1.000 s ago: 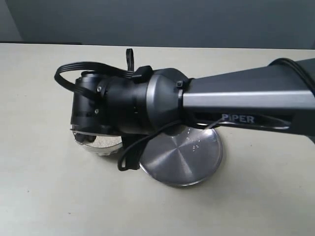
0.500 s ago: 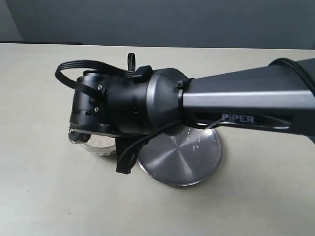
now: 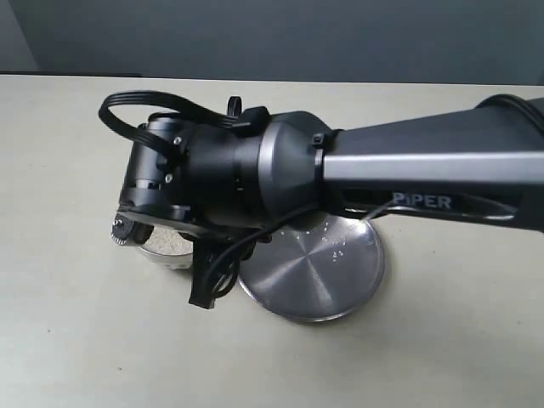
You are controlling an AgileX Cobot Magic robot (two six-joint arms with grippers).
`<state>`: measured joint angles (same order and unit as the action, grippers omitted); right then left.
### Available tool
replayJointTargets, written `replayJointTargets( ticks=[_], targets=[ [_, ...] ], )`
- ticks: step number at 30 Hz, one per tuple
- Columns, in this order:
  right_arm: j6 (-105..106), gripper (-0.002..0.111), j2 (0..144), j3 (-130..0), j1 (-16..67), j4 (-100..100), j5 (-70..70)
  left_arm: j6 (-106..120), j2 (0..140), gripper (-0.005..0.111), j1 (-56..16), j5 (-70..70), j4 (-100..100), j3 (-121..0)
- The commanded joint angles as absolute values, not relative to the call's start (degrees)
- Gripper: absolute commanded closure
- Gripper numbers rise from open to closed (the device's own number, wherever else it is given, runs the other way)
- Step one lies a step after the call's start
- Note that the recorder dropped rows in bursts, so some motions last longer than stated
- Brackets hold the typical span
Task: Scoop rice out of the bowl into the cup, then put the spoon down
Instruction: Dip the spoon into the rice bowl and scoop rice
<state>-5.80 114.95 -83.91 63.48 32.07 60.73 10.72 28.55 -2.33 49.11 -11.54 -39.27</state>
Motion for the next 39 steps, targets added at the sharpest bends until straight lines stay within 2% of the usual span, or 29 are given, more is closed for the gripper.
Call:
replayJointTargets(
  ticks=[1, 8, 13, 39],
  targets=[
    [-7.87, 0.109, 114.28, -84.27, 63.28, 31.75, 60.6, 10.73, 28.71, 0.106, -2.45, 48.35, -11.26, -39.47],
    [-10.56, 0.109, 113.05, -84.27, 63.1, 31.9, 60.39, 10.73, 28.71, 0.106, -2.45, 48.35, -11.26, -39.47],
    [-10.56, 0.109, 112.21, -84.27, 59.83, 25.79, 59.8, 10.73, 28.71, 0.106, -2.45, 48.35, -11.26, -39.47],
    [-10.56, 0.109, 107.63, -84.27, 59.32, 22.45, 55.71, 10.73, 28.71, 0.106, -2.45, 48.35, -11.26, -39.47]
  ],
)
